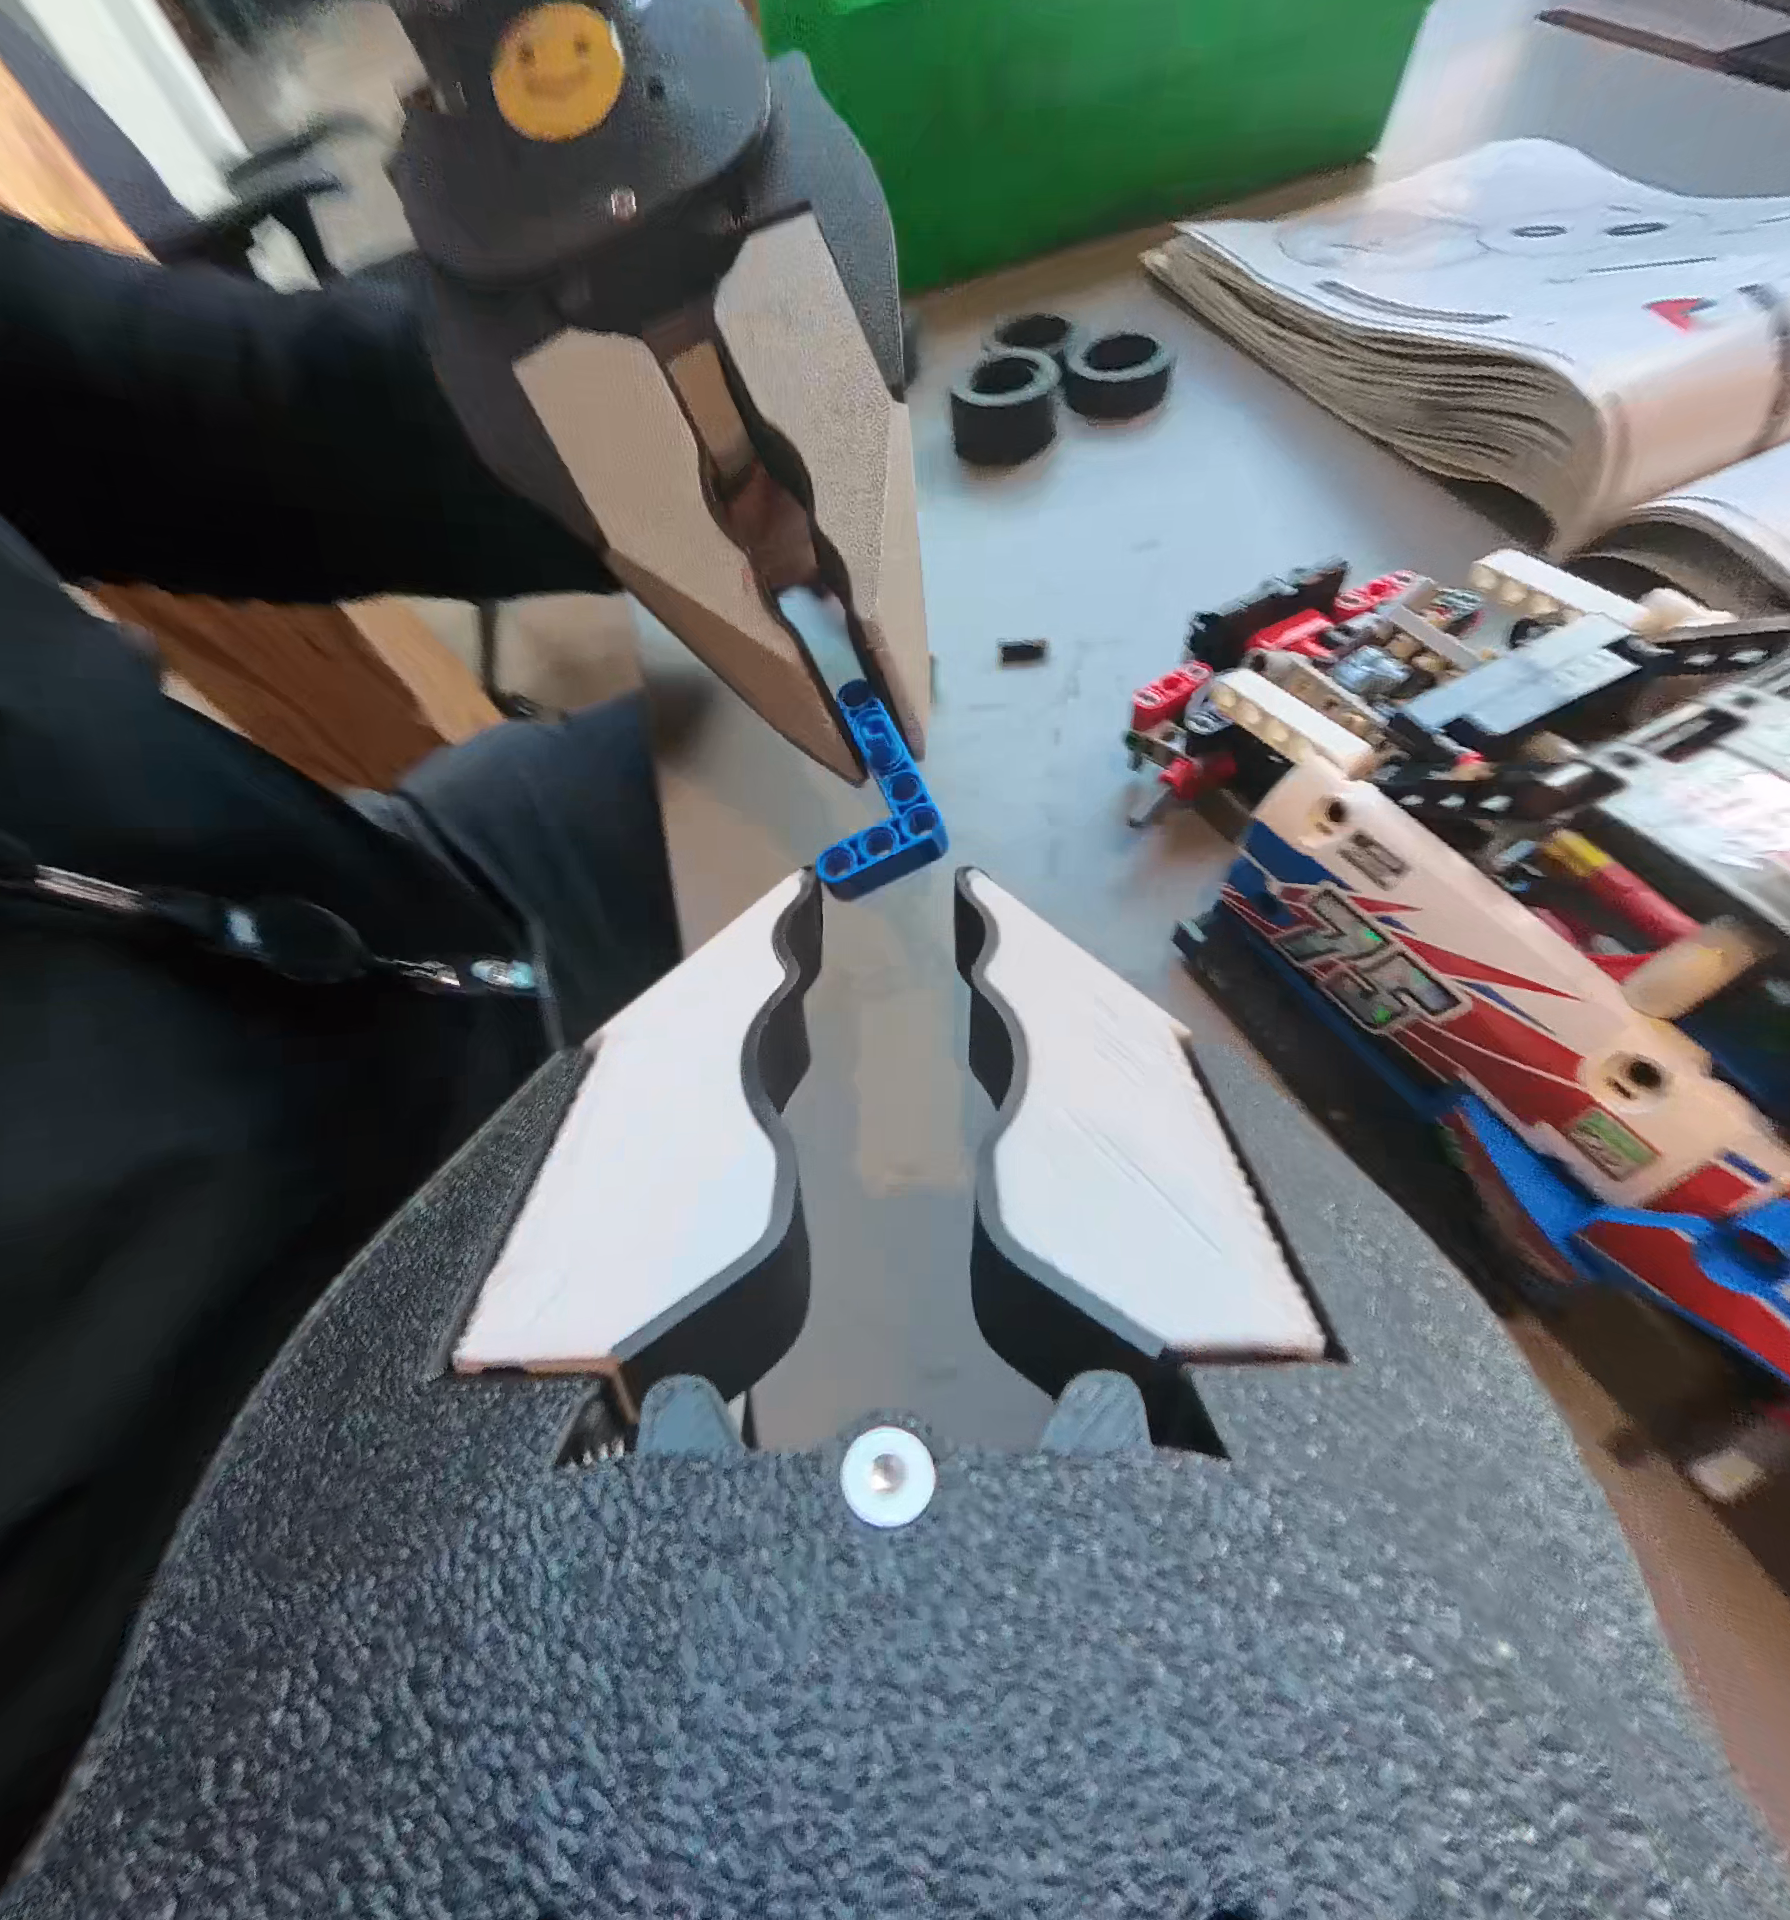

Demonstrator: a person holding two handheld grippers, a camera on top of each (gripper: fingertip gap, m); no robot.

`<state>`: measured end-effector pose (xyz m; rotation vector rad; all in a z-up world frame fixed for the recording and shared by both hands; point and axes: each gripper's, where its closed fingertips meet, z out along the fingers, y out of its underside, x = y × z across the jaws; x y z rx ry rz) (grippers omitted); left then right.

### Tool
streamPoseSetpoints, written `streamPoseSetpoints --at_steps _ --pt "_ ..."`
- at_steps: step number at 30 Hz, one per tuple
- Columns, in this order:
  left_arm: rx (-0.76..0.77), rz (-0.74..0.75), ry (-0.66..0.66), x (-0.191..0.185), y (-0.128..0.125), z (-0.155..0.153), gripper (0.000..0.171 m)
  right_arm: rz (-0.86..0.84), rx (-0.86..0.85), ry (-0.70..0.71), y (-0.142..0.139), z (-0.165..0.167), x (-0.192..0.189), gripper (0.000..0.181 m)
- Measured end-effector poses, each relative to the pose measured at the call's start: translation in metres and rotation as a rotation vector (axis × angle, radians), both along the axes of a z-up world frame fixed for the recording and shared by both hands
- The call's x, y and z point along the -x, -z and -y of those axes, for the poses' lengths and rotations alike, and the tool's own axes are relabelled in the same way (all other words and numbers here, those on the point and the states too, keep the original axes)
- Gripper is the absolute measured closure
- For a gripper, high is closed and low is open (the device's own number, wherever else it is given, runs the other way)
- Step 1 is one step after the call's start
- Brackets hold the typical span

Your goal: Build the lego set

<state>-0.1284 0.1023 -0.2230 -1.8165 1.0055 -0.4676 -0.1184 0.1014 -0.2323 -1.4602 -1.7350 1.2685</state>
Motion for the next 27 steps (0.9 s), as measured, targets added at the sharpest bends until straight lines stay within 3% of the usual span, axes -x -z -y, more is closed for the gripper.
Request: streamPoseSetpoints --at_steps 4,11,13,15,18,21,24,27 --pt "-0.263 -0.138 0.065 -0.003 -0.014 0.006 0.167 -0.031 0.114 -0.086 -0.011 0.014 -0.001 0.162" --pt "-0.410 -0.244 0.074 0.001 -0.022 0.010 0.167 -0.099 -0.078 -0.094 -0.018 0.016 0.002 0.169" --pt "-0.376 -0.281 0.056 0.004 -0.015 0.008 0.164 -0.113 -0.240 -0.054 -0.017 0.007 0.004 0.170" --pt "-0.248 -0.293 0.038 0.010 -0.005 0.007 0.164 -0.158 -0.473 -0.028 -0.021 0.002 0.006 0.172" --pt "-0.053 -0.164 0.073 0.009 -0.005 0.015 0.150 -0.216 -0.910 -0.020 -0.028 -0.002 0.007 0.173" --pt "0.014 -0.153 0.042 0.025 0.000 0.011 0.148 -0.212 -1.284 -0.023 -0.025 -0.008 0.009 0.174" --pt "0.038 -0.130 0.048 0.028 0.004 0.010 0.146 -0.234 -1.458 -0.072 -0.017 -0.005 0.010 0.174" --pt "-0.001 -0.217 0.080 0.027 0.007 0.011 0.149 -0.262 -1.550 -0.140 -0.012 0.003 0.011 0.173"
